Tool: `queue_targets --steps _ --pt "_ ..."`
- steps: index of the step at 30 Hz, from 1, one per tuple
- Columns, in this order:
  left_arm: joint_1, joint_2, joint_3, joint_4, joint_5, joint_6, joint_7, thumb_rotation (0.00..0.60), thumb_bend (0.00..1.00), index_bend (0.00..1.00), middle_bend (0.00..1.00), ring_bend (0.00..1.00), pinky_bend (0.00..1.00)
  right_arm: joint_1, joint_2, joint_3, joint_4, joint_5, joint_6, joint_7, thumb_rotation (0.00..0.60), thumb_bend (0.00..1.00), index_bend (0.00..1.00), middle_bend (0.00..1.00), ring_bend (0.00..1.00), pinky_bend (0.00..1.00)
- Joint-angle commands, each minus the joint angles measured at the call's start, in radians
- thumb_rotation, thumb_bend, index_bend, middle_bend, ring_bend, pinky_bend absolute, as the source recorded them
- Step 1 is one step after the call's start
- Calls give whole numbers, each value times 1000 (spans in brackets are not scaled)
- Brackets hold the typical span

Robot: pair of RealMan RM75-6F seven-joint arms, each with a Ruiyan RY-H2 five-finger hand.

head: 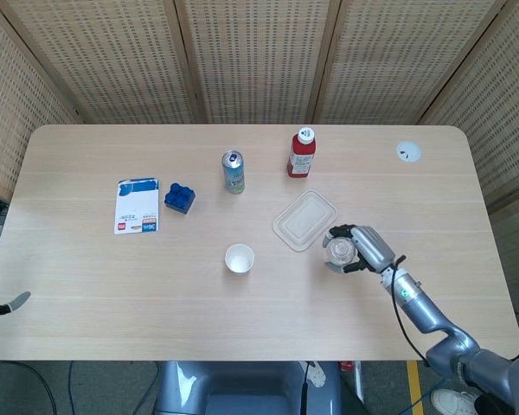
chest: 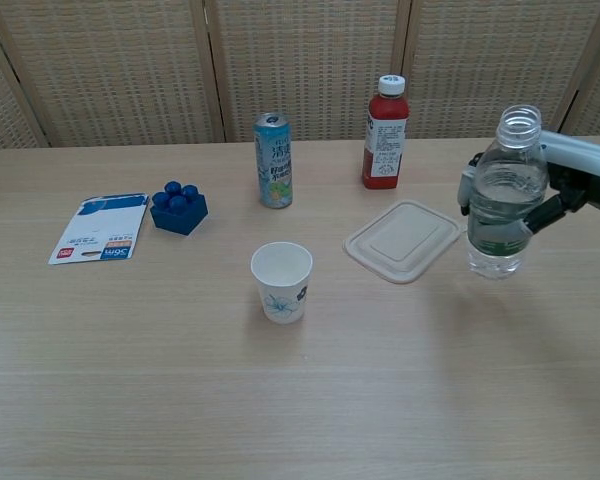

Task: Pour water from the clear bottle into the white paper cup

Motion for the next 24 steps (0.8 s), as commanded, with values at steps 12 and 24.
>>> queue_targets --steps 12,24 --pt "-14 21 -5 6 -18 -37 -54 600 107 0 0 0 0 145 140 174 -495 493 -224 -1087 600 751 548 588 563 705" --pt "-17 29 -5 11 -19 -46 -74 600 108 0 0 0 0 268 72 217 -608 856 -127 -1469 600 751 548 589 563 717"
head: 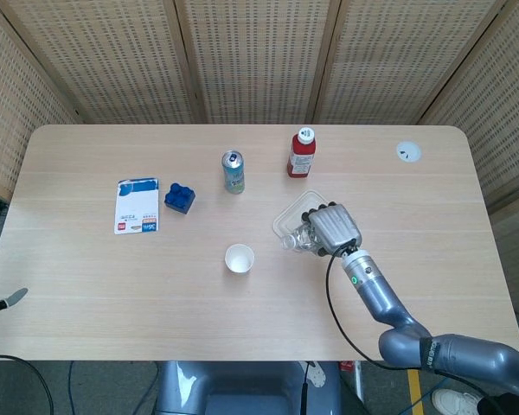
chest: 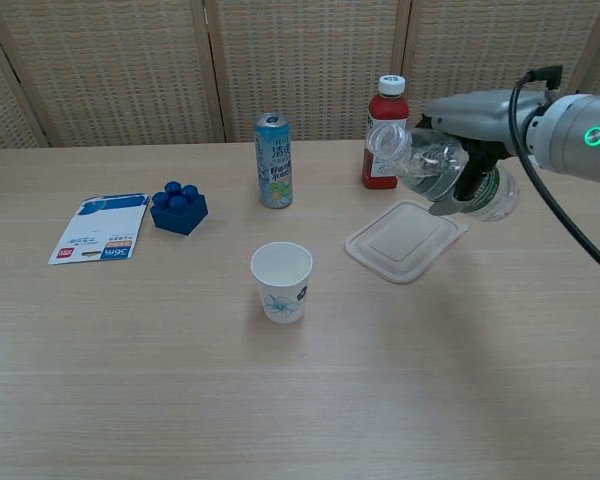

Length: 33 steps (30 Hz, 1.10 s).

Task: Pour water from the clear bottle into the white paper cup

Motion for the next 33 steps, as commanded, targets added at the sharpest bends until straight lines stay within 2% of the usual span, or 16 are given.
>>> queue_targets --steps 1,7,12,33 --pt "0 1 1 1 1 0 -3 600 108 0 0 0 0 72 -43 23 -40 149 55 -139 600 751 548 589 563 718" --pt "-1 1 0 3 -2 -3 -6 600 107 0 0 0 0 124 -94 8 -41 241 135 -267 600 751 547 590 570 723" --pt "-5 2 0 6 -4 -10 -13 600 108 0 0 0 0 156 -140 10 -14 278 163 -308 600 751 548 591 570 723" --pt "-16 10 -1 13 -11 -34 -39 600 108 0 0 0 0 200 -269 -22 129 278 237 -410 600 751 548 591 572 723"
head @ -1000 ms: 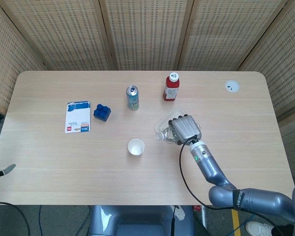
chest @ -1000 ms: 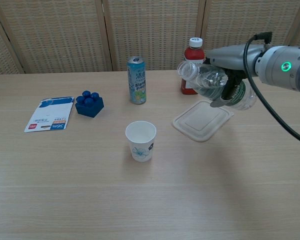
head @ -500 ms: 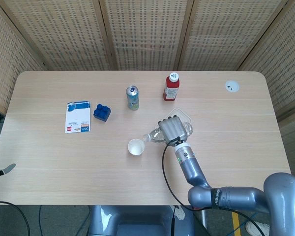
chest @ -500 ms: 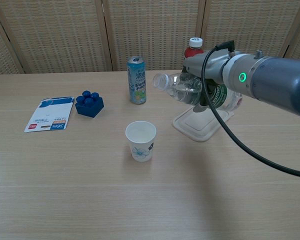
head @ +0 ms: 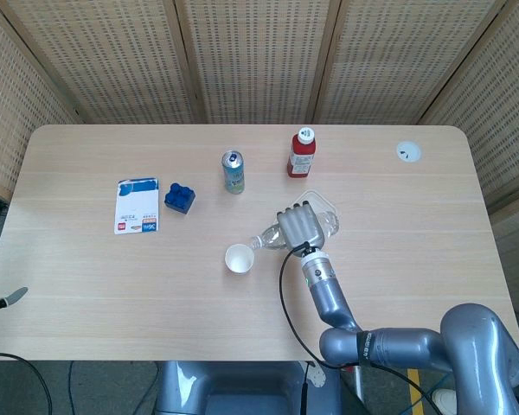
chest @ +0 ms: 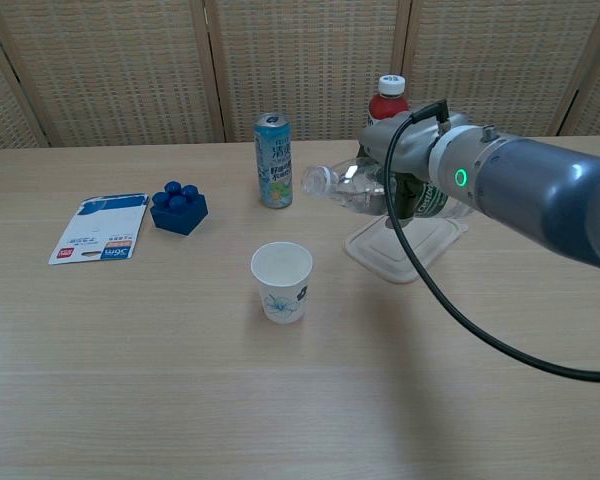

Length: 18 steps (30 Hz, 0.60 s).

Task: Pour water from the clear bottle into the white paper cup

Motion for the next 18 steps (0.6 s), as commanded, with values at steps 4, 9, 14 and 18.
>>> queue_targets --steps 4,9,14,18 --pt "-2 2 -1 1 -5 -5 -4 600 107 0 0 0 0 7 -28 1 27 11 20 -37 600 751 548 592 572 723" --pt "-4 1 -2 3 -6 -8 -5 600 107 0 0 0 0 11 -44 -2 44 10 29 -62 600 751 548 592 576 726" --pt "-7 2 -2 3 -7 -12 -7 600 107 0 0 0 0 13 -61 6 52 21 37 -81 600 751 548 592 576 727" --pt "-9 4 -2 2 -9 -16 -10 600 107 0 0 0 0 19 -75 12 53 29 49 -105 600 751 548 592 578 728"
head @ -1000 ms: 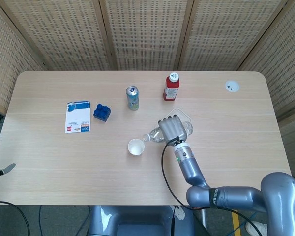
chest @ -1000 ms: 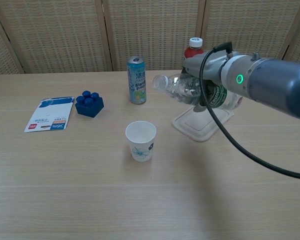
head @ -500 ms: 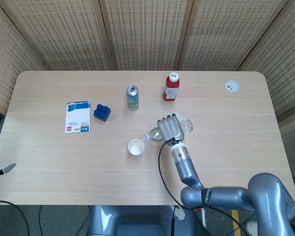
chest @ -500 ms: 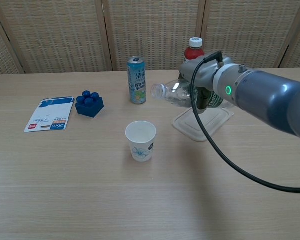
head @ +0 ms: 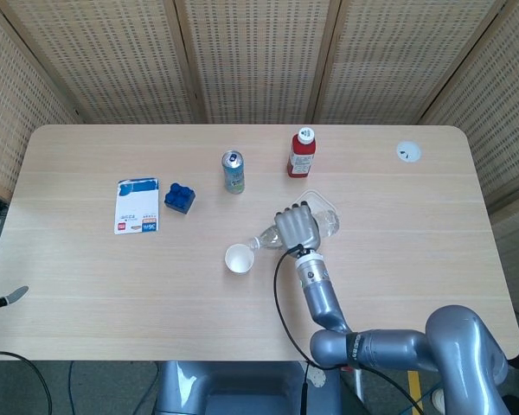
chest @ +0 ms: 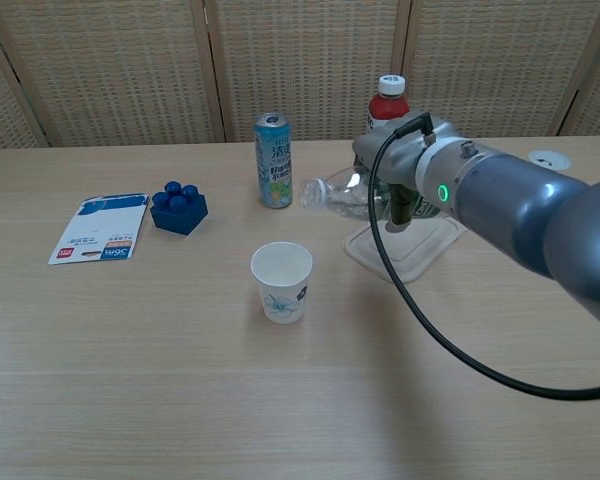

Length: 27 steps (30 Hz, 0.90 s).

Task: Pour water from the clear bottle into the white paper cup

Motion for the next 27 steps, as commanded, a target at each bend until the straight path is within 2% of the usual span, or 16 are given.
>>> queue_targets --steps 1,15,27 --pt "0 1 -1 0 -1 -1 -3 600 107 0 0 0 0 5 -11 7 0 8 10 -17 600 751 548 593 579 729" --pt "-1 6 1 0 2 -1 -12 600 108 0 0 0 0 10 -46 5 23 -19 59 -92 600 751 547 596 585 735" --pt "-2 6 1 -1 1 -1 -12 600 108 0 0 0 0 2 -53 17 29 -23 56 -110 600 751 548 596 585 735"
